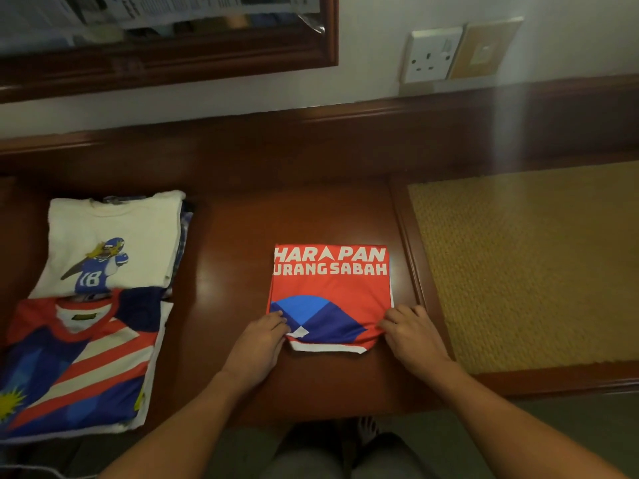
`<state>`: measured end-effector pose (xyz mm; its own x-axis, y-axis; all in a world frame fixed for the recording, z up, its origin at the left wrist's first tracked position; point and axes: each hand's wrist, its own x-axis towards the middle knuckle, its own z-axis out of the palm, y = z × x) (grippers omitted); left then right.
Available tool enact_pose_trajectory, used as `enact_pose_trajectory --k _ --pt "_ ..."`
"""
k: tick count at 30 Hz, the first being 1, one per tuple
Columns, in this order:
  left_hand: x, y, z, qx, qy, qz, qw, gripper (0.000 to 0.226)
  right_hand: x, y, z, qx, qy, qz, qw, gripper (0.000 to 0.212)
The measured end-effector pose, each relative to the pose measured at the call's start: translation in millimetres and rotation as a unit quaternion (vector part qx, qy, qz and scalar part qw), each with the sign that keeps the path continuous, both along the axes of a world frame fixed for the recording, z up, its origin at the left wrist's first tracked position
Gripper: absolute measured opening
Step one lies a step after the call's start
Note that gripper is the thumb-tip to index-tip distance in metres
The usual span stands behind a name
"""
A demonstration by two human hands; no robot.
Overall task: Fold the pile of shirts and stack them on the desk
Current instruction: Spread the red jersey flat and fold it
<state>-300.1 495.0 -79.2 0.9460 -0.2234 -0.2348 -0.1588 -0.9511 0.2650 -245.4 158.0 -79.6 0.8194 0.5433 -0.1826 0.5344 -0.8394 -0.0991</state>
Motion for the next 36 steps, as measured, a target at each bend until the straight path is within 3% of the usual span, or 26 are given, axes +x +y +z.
enact_pose_trajectory --k 8,11,15,21,25,28,30,34,36 --pt "-18 -5 37 -0.141 0.112 0.112 0.977 0.021 0 -10 40 0.047 0.183 -0.042 0.981 0.026" --pt "-21 -7 65 -0.182 0.191 0.143 0.954 0.016 -1 -16 68 0.101 0.265 -0.099 0.954 0.02" --pt "-12 -4 119 -0.253 0.225 0.161 0.927 0.013 8 -25 120 0.153 0.355 -0.136 0.912 0.005" --pt "22 11 167 -0.317 0.268 0.179 0.892 0.014 39 -31 170 0.204 0.442 -0.148 0.861 0.015" --pt "51 16 136 -0.307 0.21 0.262 0.89 0.014 68 -13 146 0.228 0.401 -0.222 0.859 0.017" --pt "66 12 98 -0.349 0.111 0.386 0.847 0.013 89 4 97 0.243 0.276 -0.315 0.875 0.013" --pt "68 8 76 -0.332 0.082 0.431 0.835 0.013 93 11 69 0.214 0.214 -0.367 0.879 0.017" --pt "60 6 29 -0.25 0.131 0.465 0.839 0.042 87 21 27 0.156 0.208 -0.404 0.877 0.025" --pt "53 2 17 -0.232 0.141 0.481 0.834 0.038 76 25 14 0.121 0.211 -0.417 0.876 0.027"
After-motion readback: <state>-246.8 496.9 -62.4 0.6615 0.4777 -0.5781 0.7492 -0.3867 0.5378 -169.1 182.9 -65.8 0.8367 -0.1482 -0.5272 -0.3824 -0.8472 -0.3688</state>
